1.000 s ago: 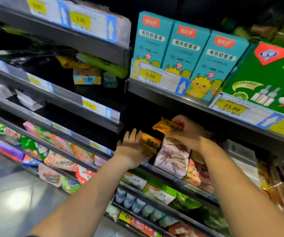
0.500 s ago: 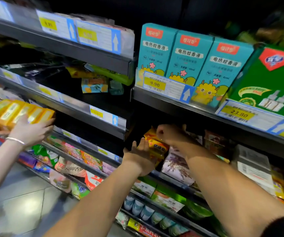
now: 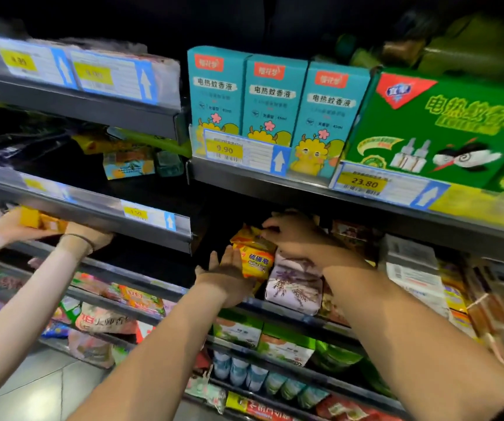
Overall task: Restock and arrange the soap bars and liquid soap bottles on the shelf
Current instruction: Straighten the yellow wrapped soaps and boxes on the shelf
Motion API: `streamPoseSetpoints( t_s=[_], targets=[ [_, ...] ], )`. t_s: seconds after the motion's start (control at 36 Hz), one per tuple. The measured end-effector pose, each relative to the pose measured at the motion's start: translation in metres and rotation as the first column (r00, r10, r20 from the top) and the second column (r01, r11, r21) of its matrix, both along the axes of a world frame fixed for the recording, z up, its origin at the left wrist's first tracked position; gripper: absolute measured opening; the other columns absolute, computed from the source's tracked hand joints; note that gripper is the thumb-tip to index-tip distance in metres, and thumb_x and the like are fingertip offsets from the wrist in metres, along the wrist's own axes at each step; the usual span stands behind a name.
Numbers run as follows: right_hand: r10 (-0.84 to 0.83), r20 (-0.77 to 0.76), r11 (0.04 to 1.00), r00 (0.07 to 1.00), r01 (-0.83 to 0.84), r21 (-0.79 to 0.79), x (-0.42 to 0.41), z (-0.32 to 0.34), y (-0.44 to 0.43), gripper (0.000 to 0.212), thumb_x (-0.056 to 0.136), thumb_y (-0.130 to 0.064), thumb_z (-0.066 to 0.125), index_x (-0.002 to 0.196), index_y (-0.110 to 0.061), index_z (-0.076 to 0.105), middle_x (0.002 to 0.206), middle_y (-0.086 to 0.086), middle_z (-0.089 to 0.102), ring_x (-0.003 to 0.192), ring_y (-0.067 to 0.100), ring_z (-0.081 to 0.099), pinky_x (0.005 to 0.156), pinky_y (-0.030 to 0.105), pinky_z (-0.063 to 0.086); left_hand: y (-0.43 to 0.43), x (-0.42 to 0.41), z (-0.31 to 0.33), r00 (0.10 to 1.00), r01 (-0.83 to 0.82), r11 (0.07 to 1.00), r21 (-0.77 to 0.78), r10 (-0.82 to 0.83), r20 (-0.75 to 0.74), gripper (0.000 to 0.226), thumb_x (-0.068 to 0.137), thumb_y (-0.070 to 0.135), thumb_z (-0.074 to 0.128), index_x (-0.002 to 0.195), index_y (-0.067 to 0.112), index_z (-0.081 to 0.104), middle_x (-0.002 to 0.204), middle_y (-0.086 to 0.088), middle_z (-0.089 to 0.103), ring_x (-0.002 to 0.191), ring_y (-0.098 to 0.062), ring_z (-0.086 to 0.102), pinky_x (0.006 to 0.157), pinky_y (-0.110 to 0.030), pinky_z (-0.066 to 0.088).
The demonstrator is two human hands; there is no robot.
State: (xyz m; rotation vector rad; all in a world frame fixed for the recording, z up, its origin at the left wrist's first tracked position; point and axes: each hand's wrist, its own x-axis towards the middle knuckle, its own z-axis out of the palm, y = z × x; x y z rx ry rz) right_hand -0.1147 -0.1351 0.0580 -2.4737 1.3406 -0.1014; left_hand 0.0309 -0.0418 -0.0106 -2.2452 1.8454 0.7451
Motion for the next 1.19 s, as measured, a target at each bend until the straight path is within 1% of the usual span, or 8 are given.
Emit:
streamPoseSetpoints(
  t_s=[0.14,0.22,0.44,0.69,0.97,1.06,1.14,1.19],
  targets=[
    [-0.054,0.056,0.998,0.997,0.055,-0.015,-0.048,0.021,0.019,0.030,0.103,-0.039,0.050,0.118,-0.019,0.066,0.111,-0.008,0.065,0.104,0.012,0.060,0.076,0.018,0.040,-0.006,0.005,-0.005,0.999,0.011,0.987,-0.157,-0.006,0.033,0.075,0.091,0.061,0.033,0.156,0.026,0.020,0.165,0.001,0.014,0.152,-0.028,0.010,0.120,-0.052,0.021],
    [-0.154,0.067,0.988,0.986,0.153,0.018,-0.082,0.033,0.036,0.030,0.104,-0.035,0.048,0.124,-0.017,0.062,0.115,-0.005,0.063,0.105,0.015,0.059,0.075,0.017,0.037,-0.004,-0.005,0.012,0.999,-0.040,0.942,-0.332,0.034,-0.024,0.040,0.094,0.043,0.043,0.128,0.025,0.055,0.139,-0.003,0.050,0.128,-0.029,0.048,0.104,-0.045,0.044],
    [-0.487,-0.185,0.873,0.853,0.483,-0.070,-0.184,0.042,0.078,0.043,0.102,-0.053,0.037,0.122,-0.027,0.065,0.125,0.012,0.066,0.115,0.031,0.059,0.085,0.030,0.045,-0.007,-0.071,0.051,0.990,0.114,0.826,-0.552,-0.142,-0.009,0.043,0.096,0.043,0.041,0.126,0.021,0.063,0.120,-0.012,0.067,0.109,-0.033,0.059,0.089,-0.037,0.050],
    [-0.561,-0.166,0.826,0.811,0.534,-0.178,-0.273,0.042,0.078,0.032,0.098,-0.040,0.054,0.123,-0.024,0.065,0.140,0.011,0.057,0.127,0.032,0.051,0.104,0.035,0.039,-0.008,-0.185,0.069,0.907,0.353,0.743,-0.569,-0.422,0.012,0.051,0.098,0.054,0.043,0.142,0.030,0.047,0.152,0.002,0.043,0.133,-0.024,0.048,0.104,-0.036,0.044],
    [-0.608,-0.175,0.706,0.774,0.628,0.327,-0.327,0.020,0.045,0.037,0.099,-0.041,0.054,0.127,-0.017,0.060,0.127,0.012,0.060,0.110,0.030,0.062,0.095,0.041,0.049,-0.017,-0.285,0.058,0.856,0.456,0.761,-0.462,-0.517,-0.006,0.072,0.099,0.063,0.035,0.159,0.030,0.011,0.167,0.007,0.001,0.154,-0.017,0.001,0.124,-0.039,0.007],
    [-0.615,-0.127,0.756,0.778,0.628,0.187,-0.342,-0.003,0.025,0.036,0.090,-0.056,0.060,0.112,-0.028,0.065,0.123,0.011,0.066,0.085,0.021,0.065,0.069,0.030,0.051,-0.017,-0.289,0.045,0.872,0.469,0.743,-0.477,-0.477,0.114,0.078,0.097,0.067,0.032,0.159,0.026,0.009,0.167,0.004,0.001,0.154,-0.020,0.001,0.124,-0.040,0.005],
    [-0.518,-0.159,0.848,0.841,0.529,0.037,-0.341,-0.003,0.015,0.038,0.101,-0.046,0.045,0.131,-0.026,0.057,0.142,0.011,0.054,0.120,0.028,0.057,0.098,0.036,0.045,-0.025,-0.288,0.038,0.868,0.460,0.673,-0.579,-0.478,0.135,0.079,0.095,0.070,0.029,0.158,0.023,0.021,0.165,0.002,0.012,0.154,-0.023,0.012,0.124,-0.042,0.015],
    [-0.495,-0.246,0.858,0.834,0.513,0.011,-0.336,0.002,0.014,0.041,0.105,-0.038,0.041,0.140,-0.019,0.050,0.145,0.014,0.050,0.129,0.032,0.050,0.105,0.037,0.040,-0.029,-0.288,0.040,0.857,0.494,0.745,-0.448,-0.503,0.109,0.080,0.096,0.070,0.026,0.160,0.027,0.005,0.166,0.007,-0.006,0.154,-0.018,-0.006,0.125,-0.041,0.006]
  ],
)
